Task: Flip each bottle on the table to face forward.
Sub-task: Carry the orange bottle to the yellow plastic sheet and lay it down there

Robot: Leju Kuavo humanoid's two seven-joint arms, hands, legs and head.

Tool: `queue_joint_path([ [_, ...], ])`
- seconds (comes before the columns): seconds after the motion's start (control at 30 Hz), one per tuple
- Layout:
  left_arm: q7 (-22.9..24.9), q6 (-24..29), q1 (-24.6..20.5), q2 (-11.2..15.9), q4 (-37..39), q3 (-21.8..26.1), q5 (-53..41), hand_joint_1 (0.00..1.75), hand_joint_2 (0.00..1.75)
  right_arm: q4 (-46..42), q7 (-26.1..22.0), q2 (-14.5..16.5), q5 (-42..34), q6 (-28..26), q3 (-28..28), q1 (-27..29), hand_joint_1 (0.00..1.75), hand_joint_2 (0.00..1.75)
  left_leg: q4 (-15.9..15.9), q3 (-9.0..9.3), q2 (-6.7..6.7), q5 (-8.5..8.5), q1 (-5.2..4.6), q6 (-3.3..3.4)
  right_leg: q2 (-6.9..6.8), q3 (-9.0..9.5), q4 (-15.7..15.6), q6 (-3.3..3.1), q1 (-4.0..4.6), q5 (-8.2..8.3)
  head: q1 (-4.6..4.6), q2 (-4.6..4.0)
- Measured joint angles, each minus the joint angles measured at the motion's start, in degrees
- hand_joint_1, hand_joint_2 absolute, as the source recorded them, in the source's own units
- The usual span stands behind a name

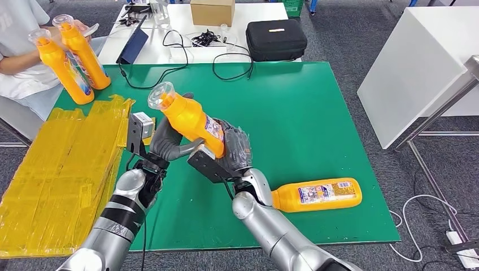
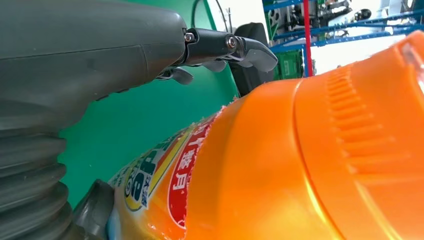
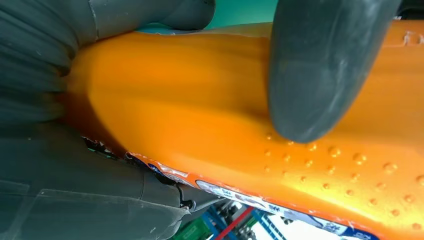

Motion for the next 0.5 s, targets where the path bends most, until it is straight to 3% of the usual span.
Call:
queue_joint_path([
  [0.5,-0.21,0.02,0.84,0.0,0.67,0.99,0.08,0.01,1.75,2.83,0.14,-0.29,-0.42,0.65,3.14,-1.55,1.71,1.75,0.0,0.01,0.01,0.0,0.01,0.0,0.0,-0.01,0.0,0.0,0.0,0.0,0.0,0.0],
])
